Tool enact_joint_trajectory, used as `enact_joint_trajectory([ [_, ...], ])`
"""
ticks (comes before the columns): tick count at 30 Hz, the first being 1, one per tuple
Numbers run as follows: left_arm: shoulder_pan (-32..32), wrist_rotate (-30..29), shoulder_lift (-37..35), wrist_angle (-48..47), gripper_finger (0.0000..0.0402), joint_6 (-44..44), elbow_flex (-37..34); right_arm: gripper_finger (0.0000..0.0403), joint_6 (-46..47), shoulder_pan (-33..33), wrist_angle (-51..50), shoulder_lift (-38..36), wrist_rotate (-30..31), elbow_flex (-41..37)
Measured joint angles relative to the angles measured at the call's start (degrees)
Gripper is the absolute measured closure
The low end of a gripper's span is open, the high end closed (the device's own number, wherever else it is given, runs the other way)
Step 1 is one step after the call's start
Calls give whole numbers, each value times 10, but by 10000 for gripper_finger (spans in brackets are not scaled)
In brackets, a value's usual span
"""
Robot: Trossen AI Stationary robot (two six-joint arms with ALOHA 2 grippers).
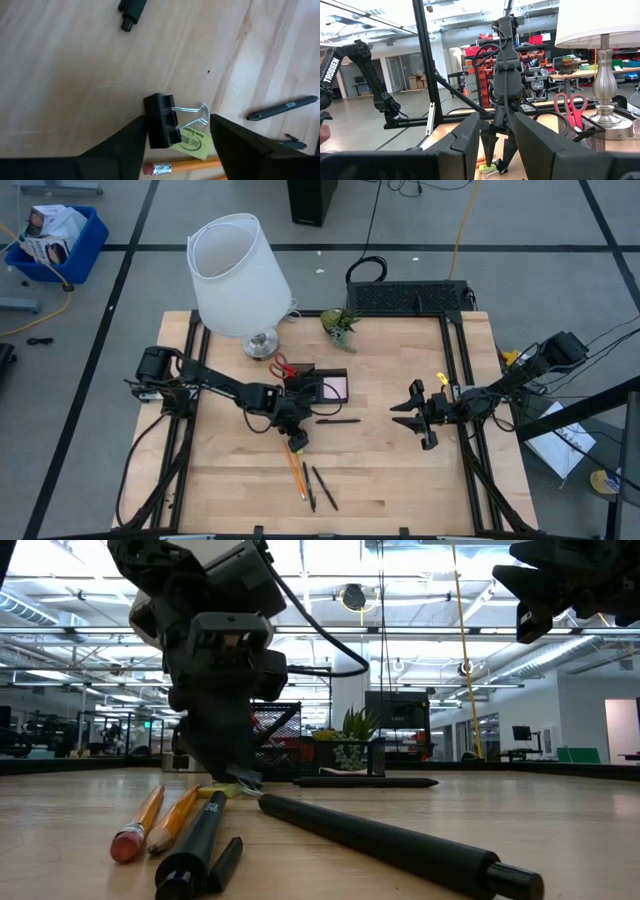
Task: Pick and place office supplies into organizer
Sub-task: Put the black binder clip into the black desk organizer
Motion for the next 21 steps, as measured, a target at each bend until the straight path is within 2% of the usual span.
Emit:
enact_joint_trajectory([
  [9, -1, -19, 2, -1, 320, 1, -1, 286, 0, 0, 0, 0, 0, 0],
  [12, -1, -23, 2, 0, 353, -5, -2, 287, 0, 0, 0, 0, 0, 0],
  [17, -2, -30, -2, 8, 354, -5, -2, 287, 0, 0, 0, 0, 0, 0],
  [21, 0, -36, -16, 12, 327, -4, -4, 287, 0, 0, 0, 0, 0, 0],
])
